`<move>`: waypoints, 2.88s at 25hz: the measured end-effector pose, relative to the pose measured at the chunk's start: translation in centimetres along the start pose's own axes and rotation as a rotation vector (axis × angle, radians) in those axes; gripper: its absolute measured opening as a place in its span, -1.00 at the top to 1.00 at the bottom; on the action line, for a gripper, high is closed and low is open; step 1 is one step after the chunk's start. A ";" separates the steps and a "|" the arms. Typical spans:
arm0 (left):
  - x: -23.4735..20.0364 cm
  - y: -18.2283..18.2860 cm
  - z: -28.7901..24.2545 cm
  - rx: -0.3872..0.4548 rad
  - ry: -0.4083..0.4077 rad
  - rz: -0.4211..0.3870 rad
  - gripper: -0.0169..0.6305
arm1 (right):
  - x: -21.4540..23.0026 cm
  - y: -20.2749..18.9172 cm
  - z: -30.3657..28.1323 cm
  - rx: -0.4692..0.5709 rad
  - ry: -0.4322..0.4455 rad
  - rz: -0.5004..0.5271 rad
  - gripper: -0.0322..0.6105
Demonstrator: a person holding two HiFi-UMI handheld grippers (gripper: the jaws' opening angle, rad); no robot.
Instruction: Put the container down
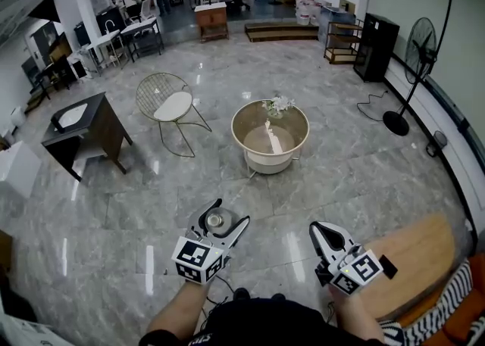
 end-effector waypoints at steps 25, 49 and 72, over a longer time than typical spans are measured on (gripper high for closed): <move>2.4 1.4 -9.5 -0.005 -0.004 0.030 -0.12 | 10.1 0.5 2.8 0.055 -0.022 -0.064 0.85; -22.3 7.9 -24.8 -0.005 -0.018 0.033 -0.12 | 22.5 7.5 -24.6 -0.002 0.005 -0.077 0.85; -23.9 12.0 -39.8 -0.036 0.043 0.077 -0.12 | 39.1 9.2 -28.2 -0.029 0.068 -0.121 0.85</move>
Point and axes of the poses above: the fingertips, and each gripper's own axes: z backward along the fingers, x to its right, y out of its top, the point moved 7 cm from there along z, backward along the fingers, and after that the axes turned 9 degrees about -x, right-handed, at the moved point
